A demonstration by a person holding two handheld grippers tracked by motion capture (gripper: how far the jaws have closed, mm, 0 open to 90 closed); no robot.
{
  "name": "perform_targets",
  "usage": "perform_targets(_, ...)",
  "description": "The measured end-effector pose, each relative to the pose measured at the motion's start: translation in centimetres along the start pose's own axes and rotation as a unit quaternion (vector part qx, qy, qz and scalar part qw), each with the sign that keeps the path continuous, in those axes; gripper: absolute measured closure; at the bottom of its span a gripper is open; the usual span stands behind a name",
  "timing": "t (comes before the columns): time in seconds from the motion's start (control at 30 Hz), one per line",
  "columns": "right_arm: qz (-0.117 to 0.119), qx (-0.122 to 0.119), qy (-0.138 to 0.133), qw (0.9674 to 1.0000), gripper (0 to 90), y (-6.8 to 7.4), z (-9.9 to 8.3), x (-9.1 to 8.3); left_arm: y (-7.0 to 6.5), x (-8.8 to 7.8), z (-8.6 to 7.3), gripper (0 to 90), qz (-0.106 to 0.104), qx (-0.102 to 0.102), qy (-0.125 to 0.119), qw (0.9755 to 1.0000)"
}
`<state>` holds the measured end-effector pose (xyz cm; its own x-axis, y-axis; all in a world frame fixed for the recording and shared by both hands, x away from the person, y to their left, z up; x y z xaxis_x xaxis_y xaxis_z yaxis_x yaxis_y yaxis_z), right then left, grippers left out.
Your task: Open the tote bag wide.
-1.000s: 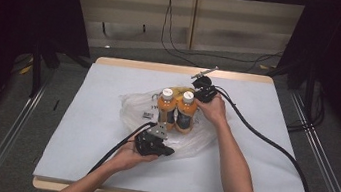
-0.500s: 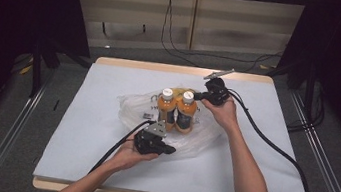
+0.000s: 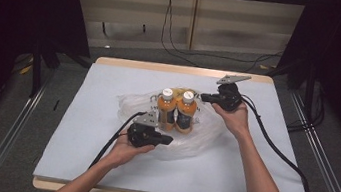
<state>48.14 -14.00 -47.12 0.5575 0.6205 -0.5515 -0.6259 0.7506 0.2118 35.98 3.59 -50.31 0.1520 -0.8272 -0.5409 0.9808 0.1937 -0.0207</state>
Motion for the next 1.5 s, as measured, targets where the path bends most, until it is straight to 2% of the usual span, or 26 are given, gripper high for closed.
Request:
perform_targets(0.13, -0.001, 0.005, -0.015, 0.9999, 89.8, -0.2, -0.4, -1.3, 0.8, -1.2, 0.4, 80.1, 0.026, -0.009, -0.011, 0.9996)
perform_targets(0.2, -0.004, 0.005, -0.025, 0.9997, 82.0, -0.2, -0.4, -2.0, 1.2, -1.7, 0.7, 73.7, 0.034, -0.015, -0.027, 0.9989)
perform_targets(0.23, -0.006, 0.002, -0.026, 0.9997, 80.6, -0.1, -0.5, -2.3, 1.3, -2.0, 0.8, 67.9, 0.037, -0.009, -0.035, 0.9987)
perform_targets(0.27, -0.002, 0.001, -0.025, 0.9997, 78.2, 0.1, -0.6, -2.6, 1.4, -2.2, 0.9, 66.3, 0.044, -0.007, -0.034, 0.9984)
perform_targets(0.3, 0.0, 0.0, -0.028, 0.9996, 74.3, 0.3, -0.7, -2.9, 1.5, -2.3, 0.9, 63.9, 0.047, -0.01, -0.039, 0.9981)
perform_targets(0.4, -0.003, -0.004, -0.037, 0.9993, 53.4, 0.6, -1.2, -3.9, 1.7, -3.1, 1.0, 53.9, 0.063, -0.003, -0.041, 0.9971)
perform_targets(0.53, -0.004, 0.002, -0.059, 0.9983, 32.6, 0.8, -1.6, -5.3, 2.5, -4.1, 0.9, 34.0, 0.09, -0.017, -0.045, 0.9948)
perform_targets(0.57, -0.004, 0.005, -0.062, 0.9981, 28.1, 0.8, -1.6, -5.6, 2.9, -4.4, 0.7, 28.8, 0.1, -0.016, -0.041, 0.994)
perform_targets(0.67, -0.017, 0.007, -0.067, 0.9976, 16.1, 0.8, -1.8, -6.8, 3.3, -5.1, 0.4, 19.0, 0.11, -0.027, -0.043, 0.9926)
perform_targets(0.77, -0.027, 0.01, -0.068, 0.9973, 8.9, 0.9, -2.2, -8.0, 3.4, -6.2, -0.1, 15.5, 0.121, -0.024, -0.04, 0.9916)
perform_targets(0.83, -0.031, 0.012, -0.073, 0.9968, 7.6, 0.8, -2.6, -8.9, 3.5, -6.9, -0.5, 13.3, 0.13, -0.025, -0.038, 0.9905)
perform_targets(0.9, -0.035, 0.014, -0.078, 0.9962, 6.9, 0.8, -3.1, -9.9, 3.7, -7.7, -0.9, 10.6, 0.139, -0.036, -0.039, 0.9889)
perform_targets(1.03, -0.047, 0.019, -0.083, 0.9952, 4.1, 0.5, -4.2, -11.6, 3.9, -8.9, -1.7, 7.3, 0.154, -0.039, -0.034, 0.9867)
perform_targets(1.13, -0.062, 0.02, -0.088, 0.994, 6.6, 0.6, -5.1, -12.8, 3.8, -9.5, -2.4, 5.8, 0.162, -0.044, -0.027, 0.9855)
perform_targets(1.23, -0.081, 0.023, -0.095, 0.992, 6.8, 0.9, -6.1, -14.0, 3.5, -9.9, -3.0, 5.3, 0.16, -0.053, -0.025, 0.9854)
perform_targets(1.3, -0.084, 0.027, -0.094, 0.9916, 8.6, 1.2, -6.7, -14.5, 3.2, -10.4, -3.2, 4.6, 0.168, -0.055, -0.028, 0.984)
perform_targets(1.4, -0.093, 0.016, -0.099, 0.9906, 16.8, 1.9, -7.6, -15.3, 2.7, -10.9, -3.7, 4.4, 0.158, -0.058, -0.027, 0.9853)
perform_targets(1.43, -0.092, 0.01, -0.103, 0.9904, 19.5, 2.3, -7.9, -15.6, 2.6, -11.0, -3.9, 4.0, 0.166, -0.059, -0.024, 0.9841)
perform_targets(1.47, -0.092, 0.006, -0.109, 0.9897, 21.9, 2.6, -8.2, -15.9, 2.3, -11.2, -4.2, 3.7, 0.163, -0.057, -0.023, 0.9847)
perform_targets(1.5, -0.088, 0.004, -0.113, 0.9896, 20.4, 3.0, -8.5, -16.2, 2.2, -11.4, -4.3, 3.6, 0.166, -0.06, -0.027, 0.9839)
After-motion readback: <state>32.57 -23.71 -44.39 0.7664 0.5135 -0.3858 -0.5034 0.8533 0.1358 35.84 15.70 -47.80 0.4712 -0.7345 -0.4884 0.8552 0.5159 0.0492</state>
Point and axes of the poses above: each handheld gripper's, and its own axes: x roughly forward along the jaws, z roughly out of its top, y roughly to its left, the point moved 9 cm from there along x, roughly forward along the jaws, and after that the axes turned 8 degrees about x, right-handed, at the moved point
